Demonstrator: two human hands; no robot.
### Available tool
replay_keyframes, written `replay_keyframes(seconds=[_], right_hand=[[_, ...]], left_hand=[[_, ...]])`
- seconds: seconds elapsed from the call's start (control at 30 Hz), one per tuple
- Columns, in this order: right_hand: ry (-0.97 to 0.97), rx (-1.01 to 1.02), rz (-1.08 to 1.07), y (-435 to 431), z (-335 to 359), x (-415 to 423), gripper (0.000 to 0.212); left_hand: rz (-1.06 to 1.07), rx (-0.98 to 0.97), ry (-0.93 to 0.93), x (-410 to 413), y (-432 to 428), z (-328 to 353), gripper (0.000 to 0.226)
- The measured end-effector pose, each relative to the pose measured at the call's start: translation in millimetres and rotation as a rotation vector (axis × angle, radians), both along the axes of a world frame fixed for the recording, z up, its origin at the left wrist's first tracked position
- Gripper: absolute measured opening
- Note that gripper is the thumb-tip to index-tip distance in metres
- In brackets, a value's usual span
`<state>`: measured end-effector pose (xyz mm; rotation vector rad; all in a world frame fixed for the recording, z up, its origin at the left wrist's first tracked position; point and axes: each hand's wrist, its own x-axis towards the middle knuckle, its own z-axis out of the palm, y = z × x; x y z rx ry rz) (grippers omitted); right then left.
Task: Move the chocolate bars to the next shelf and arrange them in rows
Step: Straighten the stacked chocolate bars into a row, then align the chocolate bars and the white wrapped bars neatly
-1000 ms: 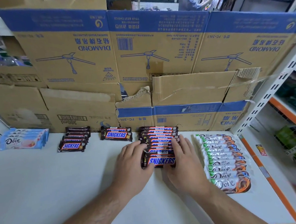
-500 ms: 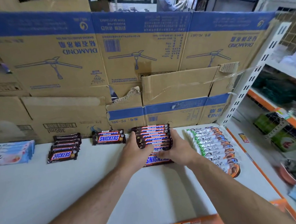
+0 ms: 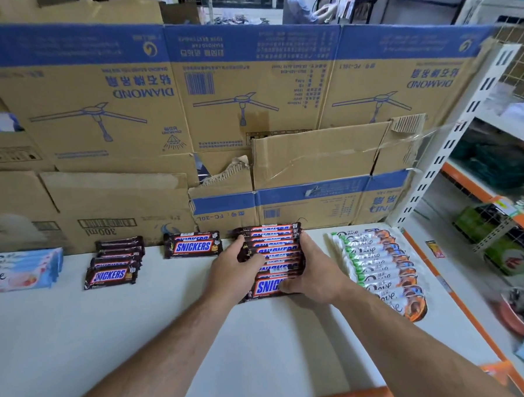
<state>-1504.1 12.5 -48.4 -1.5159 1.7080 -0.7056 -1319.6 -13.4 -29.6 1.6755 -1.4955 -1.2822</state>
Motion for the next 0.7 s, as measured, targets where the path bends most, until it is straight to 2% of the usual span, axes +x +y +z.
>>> replay_keyframes(seconds=[0.17, 0.27, 0.3, 0.37, 0.43, 0.57, 0.7], right_hand=[[0.067, 0.035, -0.014, 3, 7, 1, 0.085], [0.309, 0.007, 0.018, 10, 9, 10, 0.114], [0.414, -0.039, 0.023, 16, 10, 14, 0.114], [0.658, -0.183, 0.055, 32, 12, 18, 0.098], [0.787, -0.230, 0.088, 45, 14, 20, 0.083], [0.846, -0.170, 0.132, 57, 11, 7, 0.050], [0.800, -0.247, 0.092, 64, 21, -11, 0.049]], left_hand=[[-0.036, -0.011, -0.055, -2, 2, -2, 0.082], [-0.181, -0.239, -0.296, -8, 12, -6, 0.083], [-0.225, -0.353, -0.369, -10, 15, -4, 0.080], [-0.321, -0.510, -0.472, -12, 18, 2, 0.072], [-0.422, -0.534, -0.563, -14, 20, 9, 0.071], [-0.531, -0.553, -0.674, -20, 22, 16, 0.065], [-0.585, -0.572, -0.651, -37, 27, 19, 0.058]])
